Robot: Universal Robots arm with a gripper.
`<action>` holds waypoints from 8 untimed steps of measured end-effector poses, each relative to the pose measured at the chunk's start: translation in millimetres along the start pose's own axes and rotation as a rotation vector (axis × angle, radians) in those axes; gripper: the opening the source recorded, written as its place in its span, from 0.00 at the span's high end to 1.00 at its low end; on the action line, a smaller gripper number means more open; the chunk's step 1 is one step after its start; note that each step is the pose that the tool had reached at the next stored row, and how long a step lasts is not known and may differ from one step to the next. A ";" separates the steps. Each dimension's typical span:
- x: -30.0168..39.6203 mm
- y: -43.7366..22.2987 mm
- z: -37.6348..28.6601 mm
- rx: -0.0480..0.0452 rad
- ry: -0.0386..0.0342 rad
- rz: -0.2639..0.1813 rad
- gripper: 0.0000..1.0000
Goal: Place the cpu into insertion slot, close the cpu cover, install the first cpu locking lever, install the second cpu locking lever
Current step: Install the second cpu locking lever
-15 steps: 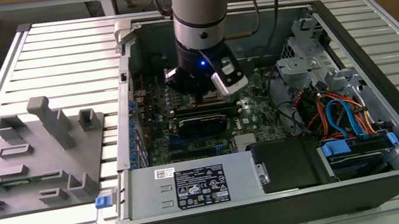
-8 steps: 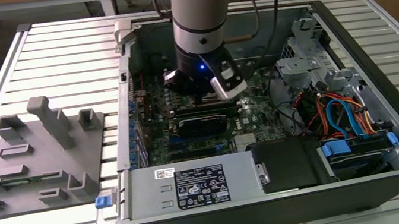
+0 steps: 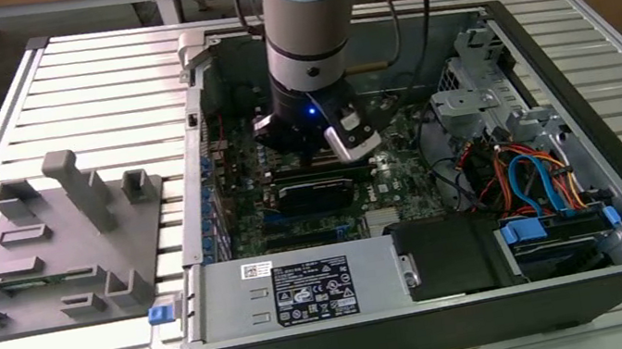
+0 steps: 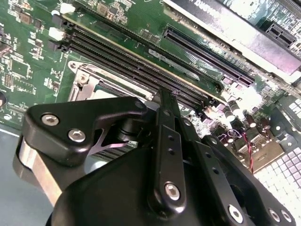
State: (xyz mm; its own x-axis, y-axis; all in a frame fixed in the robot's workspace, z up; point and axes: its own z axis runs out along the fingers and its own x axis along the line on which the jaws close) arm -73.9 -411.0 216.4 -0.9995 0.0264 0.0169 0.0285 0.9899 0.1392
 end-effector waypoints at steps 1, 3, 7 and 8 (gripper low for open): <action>0.5 -0.2 1.0 -0.0008 0.0001 0.000 0.89; 1.7 -0.5 2.5 -0.0032 0.0004 0.000 0.89; 3.8 -1.2 7.2 -0.0054 0.0004 0.000 0.89; 4.5 -1.4 8.7 -0.0056 0.0004 0.000 0.89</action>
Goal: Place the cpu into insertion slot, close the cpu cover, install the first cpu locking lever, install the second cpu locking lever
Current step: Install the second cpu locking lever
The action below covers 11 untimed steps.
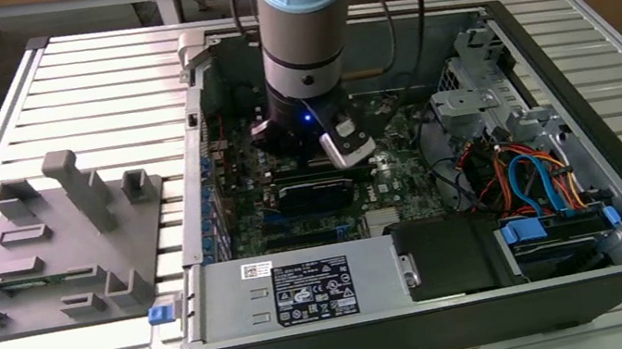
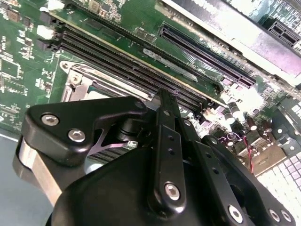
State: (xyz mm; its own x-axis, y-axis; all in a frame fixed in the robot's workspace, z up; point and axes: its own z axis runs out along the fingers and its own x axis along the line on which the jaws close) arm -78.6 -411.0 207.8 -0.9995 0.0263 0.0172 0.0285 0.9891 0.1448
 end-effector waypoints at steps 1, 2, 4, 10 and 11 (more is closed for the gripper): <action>0.7 -0.2 1.1 -0.0003 0.0001 0.000 0.89; 1.3 -0.4 2.2 -0.0009 0.0000 0.000 0.89; 2.2 -0.7 4.5 -0.0022 0.0001 0.000 0.89; 3.7 -1.2 9.5 -0.0184 0.0006 0.000 0.89; 4.0 -1.2 10.4 -0.0212 0.0006 0.000 0.89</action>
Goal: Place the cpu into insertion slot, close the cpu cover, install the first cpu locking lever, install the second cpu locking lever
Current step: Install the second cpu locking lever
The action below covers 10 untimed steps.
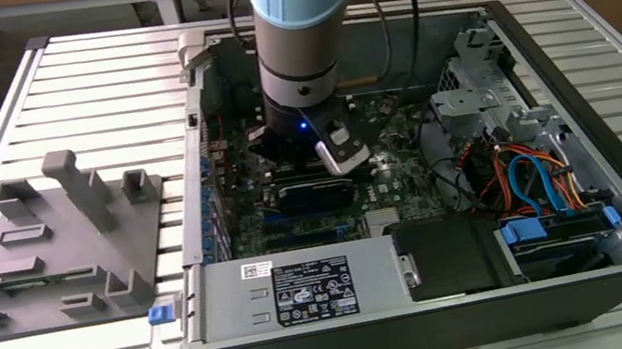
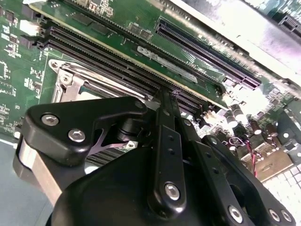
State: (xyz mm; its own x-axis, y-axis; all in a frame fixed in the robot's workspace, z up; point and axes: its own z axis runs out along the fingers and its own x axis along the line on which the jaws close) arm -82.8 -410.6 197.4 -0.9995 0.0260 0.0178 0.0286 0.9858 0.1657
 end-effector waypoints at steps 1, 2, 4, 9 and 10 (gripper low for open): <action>0.3 0.0 0.9 -0.0023 0.0000 0.000 0.89; 0.7 -0.1 1.8 -0.0041 0.0003 0.000 0.89; 1.4 -0.1 3.5 -0.0086 0.0003 0.000 0.89; 2.4 1.6 5.8 -0.0195 0.0012 0.000 0.89; 2.4 1.8 5.9 -0.0217 0.0011 -0.001 0.89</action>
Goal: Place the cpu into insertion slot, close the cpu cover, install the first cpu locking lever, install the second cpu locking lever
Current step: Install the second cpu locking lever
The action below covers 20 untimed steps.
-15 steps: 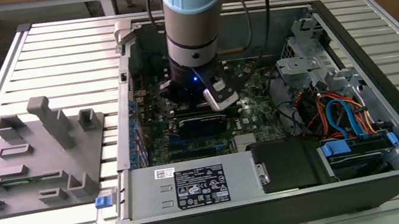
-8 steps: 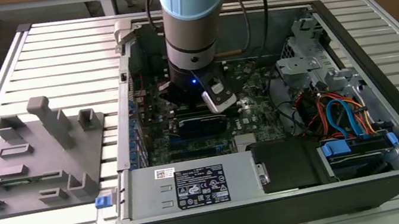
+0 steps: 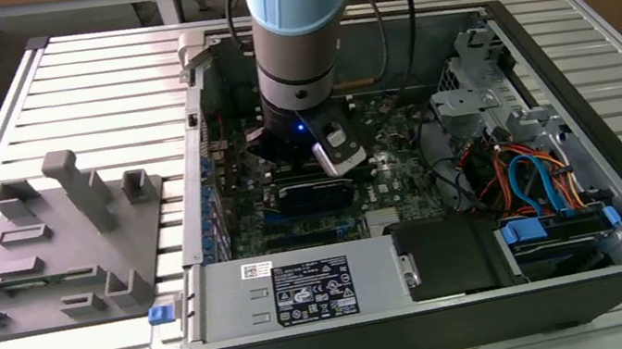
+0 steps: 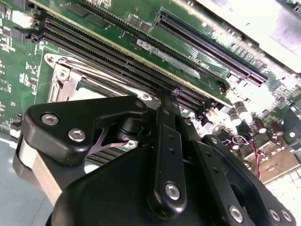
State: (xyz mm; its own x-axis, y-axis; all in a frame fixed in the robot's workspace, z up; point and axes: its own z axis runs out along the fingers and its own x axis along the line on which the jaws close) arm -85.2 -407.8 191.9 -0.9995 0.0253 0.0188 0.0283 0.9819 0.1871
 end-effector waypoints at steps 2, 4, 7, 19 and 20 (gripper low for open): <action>-0.1 0.3 0.3 -0.0014 -0.0003 0.000 0.89; -0.2 0.9 -1.2 -0.0029 -0.0011 0.000 0.89; 0.2 2.4 -10.7 -0.0012 -0.0003 0.000 0.89; 0.0 -4.1 -16.6 -0.0222 0.0002 0.000 0.89; 0.0 -4.6 -16.7 -0.0269 0.0003 0.000 0.89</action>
State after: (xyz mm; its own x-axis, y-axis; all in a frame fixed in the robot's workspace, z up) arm -85.2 -415.4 207.5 -0.9995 0.0250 0.0191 0.0285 0.9765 0.2134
